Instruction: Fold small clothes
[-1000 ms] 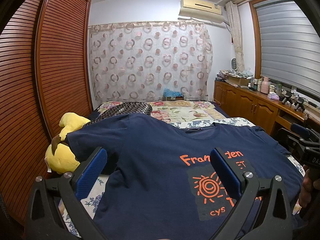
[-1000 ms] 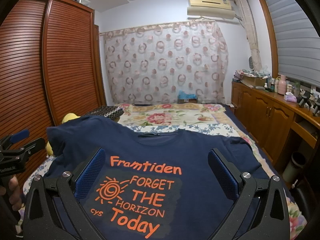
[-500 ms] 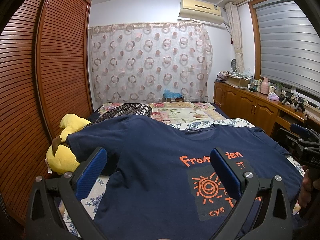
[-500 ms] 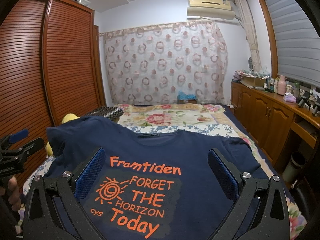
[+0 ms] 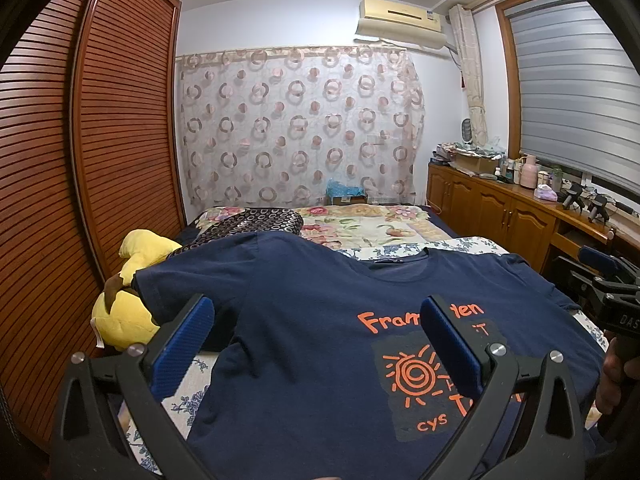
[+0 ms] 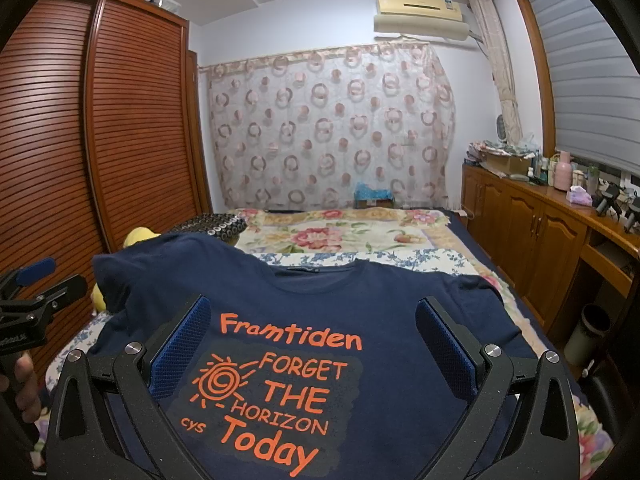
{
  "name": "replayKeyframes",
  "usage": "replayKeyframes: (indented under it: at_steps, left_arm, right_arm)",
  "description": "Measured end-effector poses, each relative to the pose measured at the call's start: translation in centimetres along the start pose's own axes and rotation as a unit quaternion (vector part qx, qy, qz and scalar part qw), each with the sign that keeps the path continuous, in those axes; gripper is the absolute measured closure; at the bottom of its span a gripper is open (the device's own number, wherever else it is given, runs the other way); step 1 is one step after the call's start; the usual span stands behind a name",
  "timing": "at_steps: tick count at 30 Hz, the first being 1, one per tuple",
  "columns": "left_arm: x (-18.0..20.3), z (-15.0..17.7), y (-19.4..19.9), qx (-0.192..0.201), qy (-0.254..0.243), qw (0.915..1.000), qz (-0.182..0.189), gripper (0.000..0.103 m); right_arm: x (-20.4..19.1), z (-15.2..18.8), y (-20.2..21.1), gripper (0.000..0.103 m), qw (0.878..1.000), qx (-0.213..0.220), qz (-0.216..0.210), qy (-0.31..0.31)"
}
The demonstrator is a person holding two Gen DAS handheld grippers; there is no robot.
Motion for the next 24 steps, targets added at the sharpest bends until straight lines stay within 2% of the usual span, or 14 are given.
replayKeyframes:
  at_steps: [16, 24]
  left_arm:
    - [0.0, 0.0, 0.2, -0.002, -0.003, 1.0, -0.005, 0.0]
    - [-1.4, 0.5, -0.2, -0.016, 0.01, 0.9998, -0.01, 0.0]
  right_arm:
    - [-0.2, 0.1, -0.1, 0.0, 1.0, -0.002, -0.002, 0.001]
    - [0.2, 0.7, -1.0, 0.0, 1.0, -0.015, -0.009, 0.006]
Point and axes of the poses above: each gripper's, at about its wrist camera, not at the fingertips, and y roughly against the way its jaws point, x to its right, z to its underside, the point moved 9 cm from there along -y, roughly the way its jaws point, and after that the axes turned 15 degrees about z, right-handed, at the moved point
